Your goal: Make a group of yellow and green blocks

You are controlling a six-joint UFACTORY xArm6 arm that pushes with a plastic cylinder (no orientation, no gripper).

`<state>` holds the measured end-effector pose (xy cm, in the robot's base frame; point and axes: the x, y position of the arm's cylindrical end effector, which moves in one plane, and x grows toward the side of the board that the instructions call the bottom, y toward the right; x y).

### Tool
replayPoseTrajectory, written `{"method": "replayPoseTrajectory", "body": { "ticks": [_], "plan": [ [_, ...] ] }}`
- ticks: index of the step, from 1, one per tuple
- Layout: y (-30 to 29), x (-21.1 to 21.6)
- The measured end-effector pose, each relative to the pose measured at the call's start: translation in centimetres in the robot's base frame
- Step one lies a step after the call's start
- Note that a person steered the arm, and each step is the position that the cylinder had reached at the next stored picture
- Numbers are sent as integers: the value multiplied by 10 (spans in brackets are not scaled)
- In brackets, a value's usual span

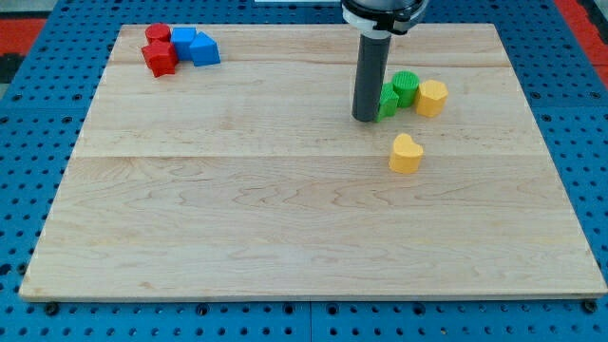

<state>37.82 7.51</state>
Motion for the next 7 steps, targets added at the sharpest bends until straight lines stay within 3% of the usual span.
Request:
{"method": "replayPoseTrajectory", "body": {
  "ticks": [1,3,4,6,7],
  "plan": [
    [-1,3],
    [-25,106],
    [-25,106],
    [56,104],
    [56,98]
  ]
}}
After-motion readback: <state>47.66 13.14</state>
